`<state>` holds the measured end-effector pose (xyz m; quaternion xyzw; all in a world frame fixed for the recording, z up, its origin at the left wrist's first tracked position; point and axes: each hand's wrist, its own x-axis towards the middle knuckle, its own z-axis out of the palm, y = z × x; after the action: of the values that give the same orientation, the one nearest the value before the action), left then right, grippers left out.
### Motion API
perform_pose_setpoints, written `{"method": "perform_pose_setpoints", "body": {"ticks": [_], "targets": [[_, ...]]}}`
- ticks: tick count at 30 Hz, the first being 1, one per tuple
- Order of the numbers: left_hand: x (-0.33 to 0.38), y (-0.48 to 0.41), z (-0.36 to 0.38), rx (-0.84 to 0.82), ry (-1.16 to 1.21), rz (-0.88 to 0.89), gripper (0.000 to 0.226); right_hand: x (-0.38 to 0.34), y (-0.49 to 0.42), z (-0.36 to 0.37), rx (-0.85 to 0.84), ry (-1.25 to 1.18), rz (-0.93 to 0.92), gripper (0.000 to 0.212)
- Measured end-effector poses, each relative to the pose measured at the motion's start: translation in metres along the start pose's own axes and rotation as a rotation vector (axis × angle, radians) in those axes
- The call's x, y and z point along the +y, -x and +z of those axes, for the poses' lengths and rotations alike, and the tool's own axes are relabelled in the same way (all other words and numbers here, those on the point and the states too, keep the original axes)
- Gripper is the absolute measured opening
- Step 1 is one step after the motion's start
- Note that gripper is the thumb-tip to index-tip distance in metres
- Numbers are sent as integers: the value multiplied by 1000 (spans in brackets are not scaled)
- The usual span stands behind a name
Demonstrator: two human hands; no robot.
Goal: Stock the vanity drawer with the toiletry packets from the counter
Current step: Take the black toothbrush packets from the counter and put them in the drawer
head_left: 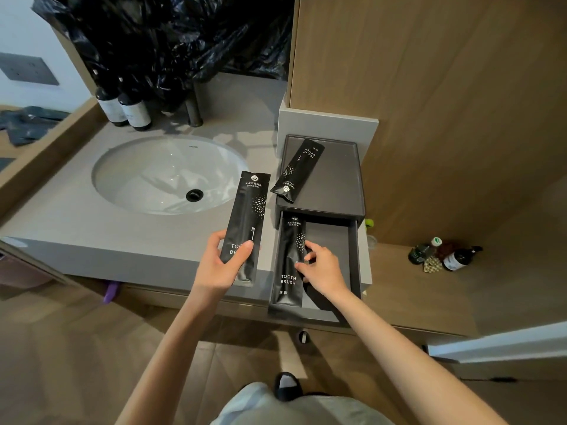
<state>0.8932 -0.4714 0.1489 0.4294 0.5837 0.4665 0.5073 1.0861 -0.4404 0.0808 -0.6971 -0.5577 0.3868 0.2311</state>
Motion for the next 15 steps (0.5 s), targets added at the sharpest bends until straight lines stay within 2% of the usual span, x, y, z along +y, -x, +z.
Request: {"method": "perform_pose_setpoints", "body": {"ticks": [2,7,9,15], "targets": [[-1,0,1,-6,-9,-3,23,0,0,-8,-26,149,-76,77],[-3,0,2,-6,9,-8,23,1,3,-22,-290,335,-154,106],[-4,1,2,-8,12,-13,21,2,5,-21,-299,416,-169,112],[-8,3,4,-42,-6,-5,19,-2,3,-16,-273,437,-156,116]]}}
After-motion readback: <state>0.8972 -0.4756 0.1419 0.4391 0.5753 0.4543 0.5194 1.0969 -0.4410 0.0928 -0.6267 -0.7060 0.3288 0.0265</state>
